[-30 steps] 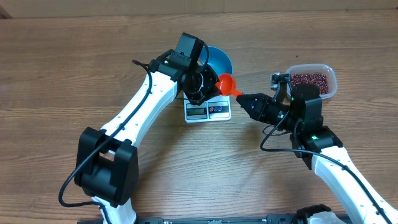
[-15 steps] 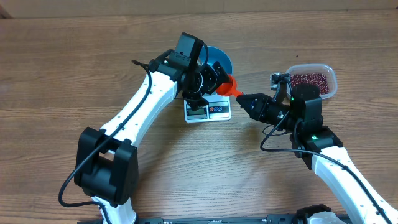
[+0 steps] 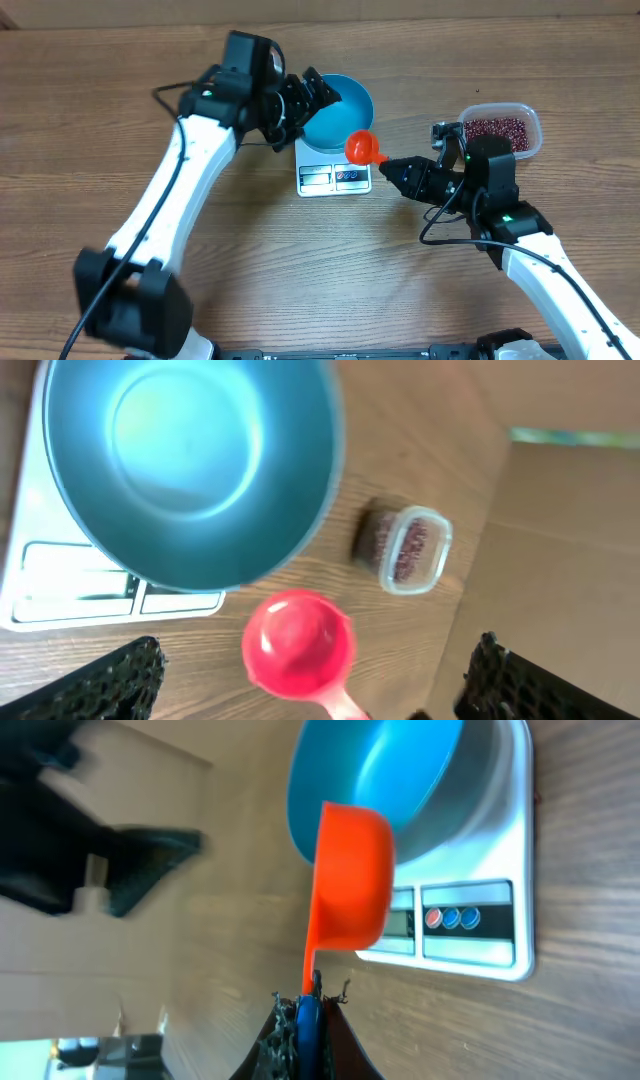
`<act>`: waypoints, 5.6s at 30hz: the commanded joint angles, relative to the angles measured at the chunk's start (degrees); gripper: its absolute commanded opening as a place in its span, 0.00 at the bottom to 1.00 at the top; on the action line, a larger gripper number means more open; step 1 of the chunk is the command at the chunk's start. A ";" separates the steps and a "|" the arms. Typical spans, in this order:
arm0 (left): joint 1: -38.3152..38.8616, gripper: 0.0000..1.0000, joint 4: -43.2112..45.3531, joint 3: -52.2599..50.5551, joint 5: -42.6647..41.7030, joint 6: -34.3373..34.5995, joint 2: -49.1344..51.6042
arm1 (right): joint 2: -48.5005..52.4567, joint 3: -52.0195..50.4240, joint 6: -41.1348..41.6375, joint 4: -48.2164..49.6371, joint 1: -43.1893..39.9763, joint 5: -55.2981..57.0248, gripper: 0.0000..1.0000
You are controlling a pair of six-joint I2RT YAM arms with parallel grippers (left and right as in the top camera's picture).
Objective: Scoop item into bowl and weigh 150g on scale
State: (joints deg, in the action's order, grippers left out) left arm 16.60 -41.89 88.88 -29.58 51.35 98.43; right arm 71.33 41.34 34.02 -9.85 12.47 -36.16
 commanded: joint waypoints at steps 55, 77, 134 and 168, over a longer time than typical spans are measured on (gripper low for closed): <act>22.58 0.04 -16.11 1.18 40.30 -29.33 3.93 | -0.04 33.31 -11.41 -54.99 -9.70 49.35 0.04; 25.64 0.04 -11.56 1.16 49.07 -31.26 15.69 | -0.04 33.31 -11.61 -55.01 -9.70 48.61 0.04; 25.31 0.04 -1.53 0.09 49.16 -32.09 22.23 | -0.04 33.31 -11.63 -55.17 -9.70 48.48 0.04; 25.27 0.04 -0.28 -2.43 47.95 -34.86 22.23 | -0.04 33.31 -11.61 -55.39 -9.70 48.43 0.04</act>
State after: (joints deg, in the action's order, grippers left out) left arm 42.24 -42.15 87.24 19.09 17.76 119.83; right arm 71.33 73.03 22.46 -65.56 3.03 12.21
